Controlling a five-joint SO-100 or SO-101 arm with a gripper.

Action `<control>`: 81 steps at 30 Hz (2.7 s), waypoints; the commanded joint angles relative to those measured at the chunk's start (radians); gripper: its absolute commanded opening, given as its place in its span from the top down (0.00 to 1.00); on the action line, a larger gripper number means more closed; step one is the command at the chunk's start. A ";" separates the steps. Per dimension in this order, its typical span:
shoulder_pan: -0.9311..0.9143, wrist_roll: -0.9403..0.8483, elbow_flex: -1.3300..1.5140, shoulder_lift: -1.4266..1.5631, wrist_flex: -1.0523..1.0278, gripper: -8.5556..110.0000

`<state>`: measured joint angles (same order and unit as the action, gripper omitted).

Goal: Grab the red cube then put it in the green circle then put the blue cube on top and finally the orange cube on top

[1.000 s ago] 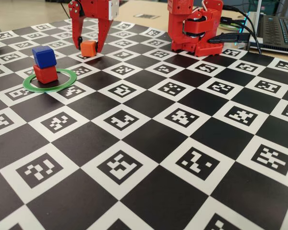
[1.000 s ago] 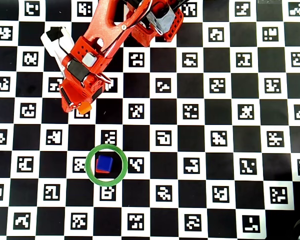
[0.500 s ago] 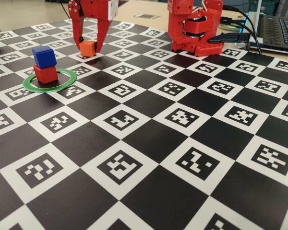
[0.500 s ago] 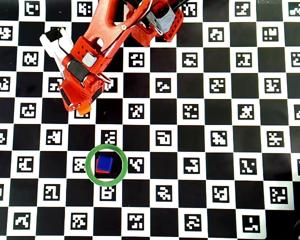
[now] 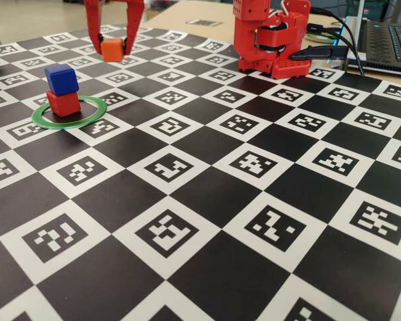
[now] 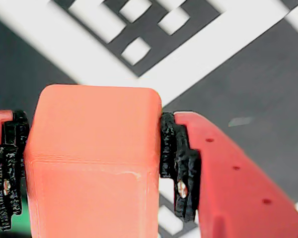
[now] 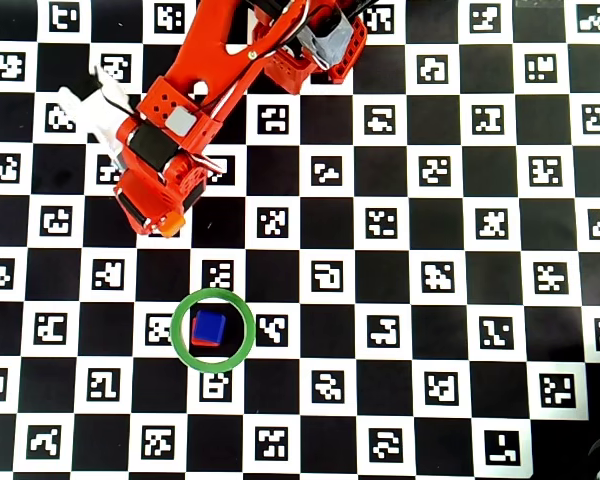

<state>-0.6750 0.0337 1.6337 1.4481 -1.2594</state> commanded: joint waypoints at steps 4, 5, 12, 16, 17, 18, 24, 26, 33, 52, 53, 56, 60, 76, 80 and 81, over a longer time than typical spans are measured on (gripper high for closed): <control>0.101 -0.193 -0.362 -0.071 -0.144 0.84; 0.117 -0.219 -0.399 -0.084 -0.158 0.84; 0.239 -0.321 -0.661 -0.198 -0.255 0.84; 0.288 -0.347 -0.790 -0.275 -0.301 0.84; 0.296 -0.353 -0.813 -0.291 -0.308 0.84; 0.301 -0.356 -0.827 -0.304 -0.310 0.84; 0.307 -0.379 -0.876 -0.373 -0.304 0.84; 0.304 -0.385 -0.884 -0.385 -0.299 0.84; 0.287 -0.360 -0.896 -0.405 -0.265 0.84; 0.281 -0.334 -0.833 -0.414 -0.213 0.84; 0.281 -0.337 -0.828 -0.414 -0.210 0.84; 0.279 -0.342 -0.815 -0.414 -0.204 0.84; 0.276 -0.348 -0.795 -0.414 -0.198 0.84; 0.265 -0.345 -0.752 -0.405 -0.186 0.76; 0.265 -0.353 -0.752 -0.402 -0.186 0.62; 0.265 -0.351 -0.752 -0.400 -0.186 0.60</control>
<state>-0.3958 -0.3145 0.8912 0.9971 -1.4557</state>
